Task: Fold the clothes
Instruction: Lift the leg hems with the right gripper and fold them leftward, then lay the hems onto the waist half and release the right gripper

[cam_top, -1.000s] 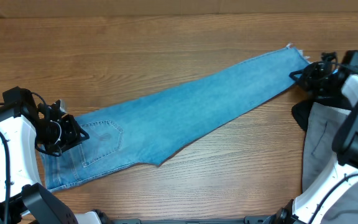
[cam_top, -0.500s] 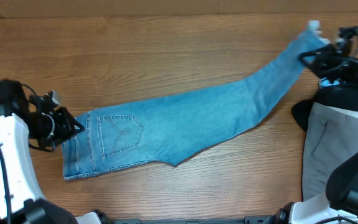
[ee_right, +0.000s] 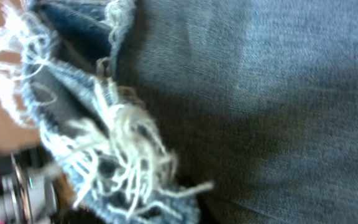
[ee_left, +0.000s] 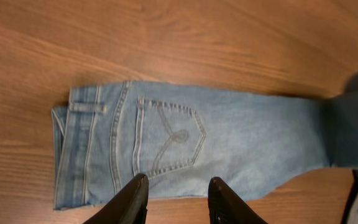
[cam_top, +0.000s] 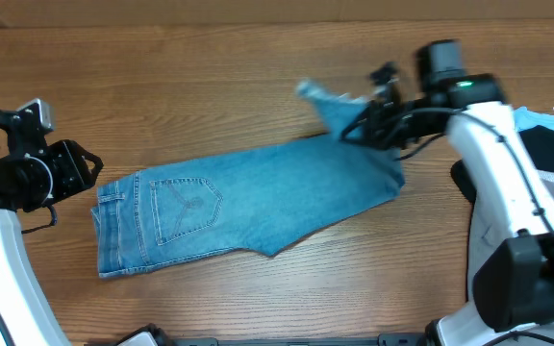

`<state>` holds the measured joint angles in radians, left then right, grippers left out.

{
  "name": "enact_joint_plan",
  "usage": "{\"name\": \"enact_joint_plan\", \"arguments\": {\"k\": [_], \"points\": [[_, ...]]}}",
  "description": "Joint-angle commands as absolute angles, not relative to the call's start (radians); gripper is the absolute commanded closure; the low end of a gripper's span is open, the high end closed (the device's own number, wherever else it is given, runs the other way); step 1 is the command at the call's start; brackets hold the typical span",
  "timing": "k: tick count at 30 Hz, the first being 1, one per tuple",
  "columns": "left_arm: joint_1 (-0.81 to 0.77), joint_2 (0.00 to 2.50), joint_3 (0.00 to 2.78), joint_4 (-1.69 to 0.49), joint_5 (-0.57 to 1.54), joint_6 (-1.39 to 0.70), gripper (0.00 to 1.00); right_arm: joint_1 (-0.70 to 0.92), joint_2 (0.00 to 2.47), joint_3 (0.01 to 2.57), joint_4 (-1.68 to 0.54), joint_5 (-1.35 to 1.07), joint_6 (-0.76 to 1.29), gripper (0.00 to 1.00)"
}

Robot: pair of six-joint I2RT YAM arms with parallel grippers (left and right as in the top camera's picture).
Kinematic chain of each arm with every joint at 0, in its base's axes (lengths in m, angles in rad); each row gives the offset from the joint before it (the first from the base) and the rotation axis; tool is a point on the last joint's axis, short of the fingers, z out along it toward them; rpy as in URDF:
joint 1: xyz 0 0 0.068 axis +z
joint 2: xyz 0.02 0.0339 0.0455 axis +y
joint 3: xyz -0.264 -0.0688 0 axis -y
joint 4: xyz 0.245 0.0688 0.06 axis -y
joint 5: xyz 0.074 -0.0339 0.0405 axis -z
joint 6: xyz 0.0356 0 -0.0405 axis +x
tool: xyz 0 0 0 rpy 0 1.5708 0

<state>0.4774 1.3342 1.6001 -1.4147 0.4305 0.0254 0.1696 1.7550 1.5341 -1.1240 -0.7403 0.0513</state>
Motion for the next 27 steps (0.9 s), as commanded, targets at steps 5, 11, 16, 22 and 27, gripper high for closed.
{"name": "enact_joint_plan", "arguments": {"k": [5,11,16,22,27], "points": [[0.472,1.306,1.641,-1.409,0.445,-0.034,0.65,0.491,1.754,1.53,-0.966,-0.675,0.157,0.96],[0.472,1.306,1.641,-1.413,0.446,-0.033,0.65,0.715,1.798,1.529,-0.767,-0.521,0.327,0.96],[0.472,1.306,1.641,-1.421,0.452,-0.033,0.65,0.868,1.843,1.525,-0.636,-0.41,0.402,0.96],[0.472,1.306,1.641,-1.42,0.454,-0.03,0.65,0.972,1.918,1.525,-0.424,-0.393,0.402,0.96],[0.472,1.306,1.641,-1.422,0.454,-0.03,0.65,0.998,1.994,1.525,-0.302,-0.402,0.424,0.66]]}}
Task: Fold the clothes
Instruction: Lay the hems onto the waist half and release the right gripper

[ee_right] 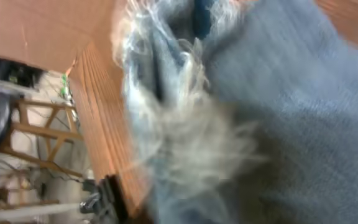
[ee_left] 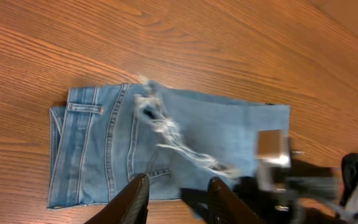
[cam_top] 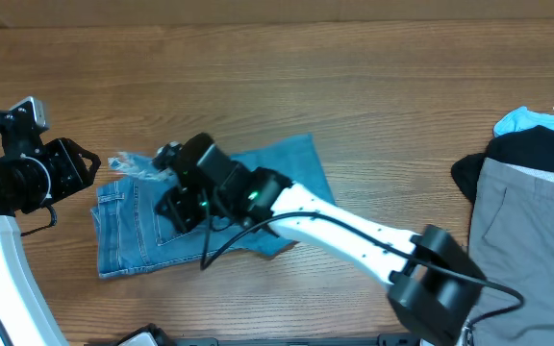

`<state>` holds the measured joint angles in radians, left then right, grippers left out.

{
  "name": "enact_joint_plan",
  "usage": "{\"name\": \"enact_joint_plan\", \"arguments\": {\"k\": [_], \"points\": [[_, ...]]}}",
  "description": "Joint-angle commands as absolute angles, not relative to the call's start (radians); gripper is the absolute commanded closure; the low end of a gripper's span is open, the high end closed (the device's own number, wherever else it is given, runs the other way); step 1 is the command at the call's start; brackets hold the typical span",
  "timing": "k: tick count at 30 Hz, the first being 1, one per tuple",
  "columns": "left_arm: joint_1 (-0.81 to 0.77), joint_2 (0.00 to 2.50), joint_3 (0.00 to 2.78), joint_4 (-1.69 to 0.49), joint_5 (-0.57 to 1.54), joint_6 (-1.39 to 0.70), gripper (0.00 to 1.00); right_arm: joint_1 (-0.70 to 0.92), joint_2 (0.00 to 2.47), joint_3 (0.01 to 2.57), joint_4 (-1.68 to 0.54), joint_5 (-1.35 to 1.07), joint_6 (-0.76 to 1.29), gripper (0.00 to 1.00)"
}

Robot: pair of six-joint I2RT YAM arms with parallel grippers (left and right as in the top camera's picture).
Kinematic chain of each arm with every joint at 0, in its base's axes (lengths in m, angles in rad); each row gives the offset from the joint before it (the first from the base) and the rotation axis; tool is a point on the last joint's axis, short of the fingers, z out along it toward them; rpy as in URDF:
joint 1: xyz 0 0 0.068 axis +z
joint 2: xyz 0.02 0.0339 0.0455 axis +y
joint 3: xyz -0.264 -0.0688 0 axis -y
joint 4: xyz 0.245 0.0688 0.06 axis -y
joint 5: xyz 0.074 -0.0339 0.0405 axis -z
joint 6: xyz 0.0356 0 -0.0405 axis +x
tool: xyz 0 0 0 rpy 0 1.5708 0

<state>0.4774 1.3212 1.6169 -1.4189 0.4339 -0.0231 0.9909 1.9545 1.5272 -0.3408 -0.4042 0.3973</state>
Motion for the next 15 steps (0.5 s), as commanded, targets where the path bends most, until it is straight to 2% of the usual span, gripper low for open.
{"name": "enact_joint_plan", "arguments": {"k": [1,4,6,9,10,13,15], "points": [[0.472,1.306,1.641,-1.425,0.454,-0.03,0.65,0.999,2.003,1.525,-0.299,-0.407,0.423,0.52],[0.472,1.306,1.641,-1.431,0.454,-0.023,0.65,0.995,2.003,1.526,-0.308,-0.451,0.417,0.51],[0.472,1.306,1.641,-1.432,0.454,-0.022,0.65,0.984,1.983,1.526,-0.324,-0.457,0.414,0.41],[0.472,1.306,1.641,-1.433,0.435,-0.022,0.62,0.944,1.928,1.526,-0.381,-0.443,0.389,0.36],[0.472,1.306,1.641,-1.434,0.418,-0.022,0.59,0.923,1.905,1.526,-0.411,-0.429,0.388,0.36],[0.472,1.308,1.637,-1.448,0.356,-0.043,0.3,0.84,1.839,1.526,-0.527,-0.392,0.386,0.33],[0.472,1.313,1.629,-1.463,0.306,-0.073,0.2,0.767,1.807,1.526,-0.625,-0.373,0.386,0.31]]}}
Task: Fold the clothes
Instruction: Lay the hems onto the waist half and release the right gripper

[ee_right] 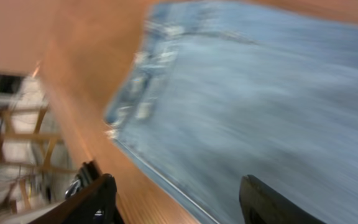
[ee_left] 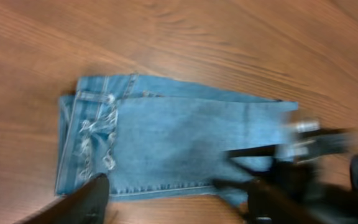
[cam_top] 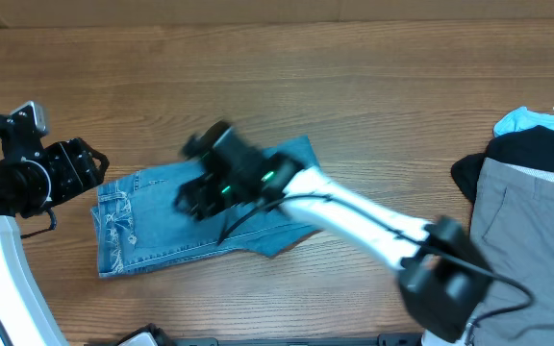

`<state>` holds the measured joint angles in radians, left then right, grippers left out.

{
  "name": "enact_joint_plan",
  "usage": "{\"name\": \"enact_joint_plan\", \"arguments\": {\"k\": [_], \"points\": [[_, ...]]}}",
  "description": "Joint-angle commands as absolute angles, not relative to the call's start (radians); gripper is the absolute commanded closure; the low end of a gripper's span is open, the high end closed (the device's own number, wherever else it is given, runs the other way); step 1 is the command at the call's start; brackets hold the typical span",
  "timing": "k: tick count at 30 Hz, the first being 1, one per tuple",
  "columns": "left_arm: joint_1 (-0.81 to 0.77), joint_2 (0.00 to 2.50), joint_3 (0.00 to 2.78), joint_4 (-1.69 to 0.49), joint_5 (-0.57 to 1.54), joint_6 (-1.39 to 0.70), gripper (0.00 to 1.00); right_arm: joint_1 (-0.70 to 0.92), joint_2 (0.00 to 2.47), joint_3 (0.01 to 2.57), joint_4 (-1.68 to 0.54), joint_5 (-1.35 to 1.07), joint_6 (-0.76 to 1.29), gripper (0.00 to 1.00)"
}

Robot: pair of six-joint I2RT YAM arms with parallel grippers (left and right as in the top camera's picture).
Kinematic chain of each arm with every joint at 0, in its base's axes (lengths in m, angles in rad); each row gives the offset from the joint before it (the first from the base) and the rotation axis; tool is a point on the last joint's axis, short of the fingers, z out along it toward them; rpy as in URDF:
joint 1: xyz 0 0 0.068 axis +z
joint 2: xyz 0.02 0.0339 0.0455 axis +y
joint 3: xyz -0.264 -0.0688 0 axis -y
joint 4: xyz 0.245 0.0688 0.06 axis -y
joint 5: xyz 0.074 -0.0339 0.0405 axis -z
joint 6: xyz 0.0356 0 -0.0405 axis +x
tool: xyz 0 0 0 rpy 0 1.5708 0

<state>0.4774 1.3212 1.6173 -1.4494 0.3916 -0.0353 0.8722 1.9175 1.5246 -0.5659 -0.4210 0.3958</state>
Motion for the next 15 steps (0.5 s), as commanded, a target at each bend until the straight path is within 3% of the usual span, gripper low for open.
{"name": "enact_joint_plan", "arguments": {"k": [1,4,6,11,15], "points": [[0.472,1.317,1.621,-1.468,0.277,-0.092,0.17,0.731,1.799,1.526,-0.668,-0.374,0.386,0.3],[0.472,1.33,1.568,-1.467,0.223,-0.134,0.06,0.6,1.797,1.526,-0.82,-0.374,0.375,0.31],[0.472,1.343,1.508,-1.453,0.218,-0.147,0.05,0.519,1.805,1.523,-0.898,-0.373,0.308,0.31],[0.471,1.385,1.305,-1.375,0.263,-0.173,0.16,0.353,1.825,1.462,-0.962,-0.344,0.136,0.21],[0.471,1.412,1.124,-1.248,0.289,-0.173,0.26,0.254,1.856,1.37,-0.935,-0.312,0.08,0.23]]}}
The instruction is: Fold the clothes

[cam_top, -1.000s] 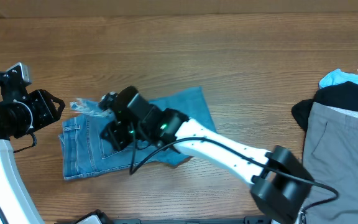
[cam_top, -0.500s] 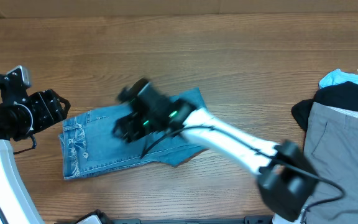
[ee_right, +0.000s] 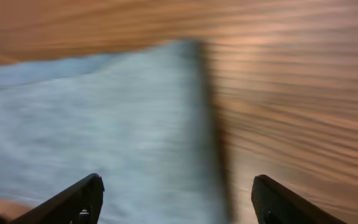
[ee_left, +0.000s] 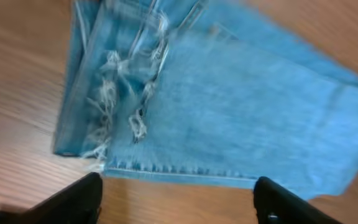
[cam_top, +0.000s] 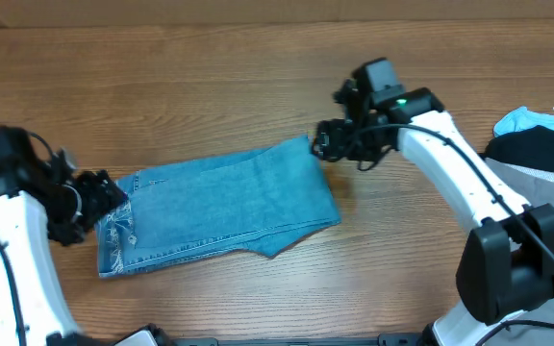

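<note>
Light-blue jeans [cam_top: 229, 207] lie folded in half across the table's middle-left. Their frayed hems [ee_left: 120, 102] rest on the waistband at the left end. My left gripper [cam_top: 104, 199] hovers at that waistband end, open and empty; in the left wrist view my left gripper [ee_left: 179, 208] spans the jeans' near edge [ee_left: 185, 171]. At the fold's far right corner is my right gripper [cam_top: 329, 142], open and holding nothing. The right wrist view has the right gripper [ee_right: 179, 205] straddling the folded edge of the jeans [ee_right: 92, 118].
A pile of other clothes sits at the right edge: a grey garment [cam_top: 537, 226], a black one [cam_top: 537, 149] and a light-blue one [cam_top: 537, 120]. Bare wooden table [cam_top: 258, 67] lies behind and in front of the jeans.
My right gripper has gone from above the middle of the folded jeans to the fold's far right corner. My left gripper has come in from the table's left edge to the waistband end.
The jeans lay full length with my right gripper shut on the raised leg hems at the right. Then it had the hems over the waistband at the left. Then the hems lay there and the gripper was open. Now both grippers stand open at the folded jeans' ends.
</note>
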`<state>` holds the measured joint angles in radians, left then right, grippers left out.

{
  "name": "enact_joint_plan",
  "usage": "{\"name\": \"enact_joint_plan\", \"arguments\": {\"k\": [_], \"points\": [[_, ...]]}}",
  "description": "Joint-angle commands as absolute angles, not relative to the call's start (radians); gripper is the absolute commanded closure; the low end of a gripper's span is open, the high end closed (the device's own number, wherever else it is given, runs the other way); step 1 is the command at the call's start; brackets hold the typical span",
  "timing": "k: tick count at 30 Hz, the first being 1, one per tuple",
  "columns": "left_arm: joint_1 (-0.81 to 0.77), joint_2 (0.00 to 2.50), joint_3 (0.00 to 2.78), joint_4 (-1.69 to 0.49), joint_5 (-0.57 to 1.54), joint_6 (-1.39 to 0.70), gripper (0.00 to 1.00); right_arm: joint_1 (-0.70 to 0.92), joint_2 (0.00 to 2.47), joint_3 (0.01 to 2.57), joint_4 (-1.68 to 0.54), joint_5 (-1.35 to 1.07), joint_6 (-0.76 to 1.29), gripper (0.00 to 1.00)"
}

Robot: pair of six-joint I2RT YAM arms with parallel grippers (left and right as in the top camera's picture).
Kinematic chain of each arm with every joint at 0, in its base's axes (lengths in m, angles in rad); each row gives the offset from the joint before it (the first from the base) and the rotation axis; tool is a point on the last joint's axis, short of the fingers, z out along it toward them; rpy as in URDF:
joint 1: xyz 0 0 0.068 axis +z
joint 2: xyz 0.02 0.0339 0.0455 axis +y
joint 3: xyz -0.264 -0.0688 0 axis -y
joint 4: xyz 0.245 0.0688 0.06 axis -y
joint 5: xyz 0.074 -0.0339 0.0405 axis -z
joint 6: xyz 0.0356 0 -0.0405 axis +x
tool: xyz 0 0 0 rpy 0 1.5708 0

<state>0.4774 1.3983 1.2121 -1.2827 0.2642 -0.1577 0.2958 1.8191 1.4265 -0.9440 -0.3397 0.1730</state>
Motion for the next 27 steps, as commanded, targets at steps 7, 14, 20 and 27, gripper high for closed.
{"name": "enact_joint_plan", "arguments": {"k": [7,14,20,27], "points": [[0.471,1.473,0.873,-1.0,0.229,-0.234,0.77,0.194,1.915,1.182,-0.808,-0.541,-0.02,0.27],[0.471,1.532,0.752,-0.827,0.146,-0.278,0.82,0.279,1.945,1.122,-0.769,-0.759,-0.109,0.33],[0.471,1.538,0.749,-0.725,0.147,-0.278,0.8,0.297,1.944,1.145,-0.691,-0.549,0.076,0.96],[0.471,1.538,0.756,-0.628,0.185,-0.276,0.69,0.131,1.943,1.202,-0.763,-0.194,0.482,0.96]]}}
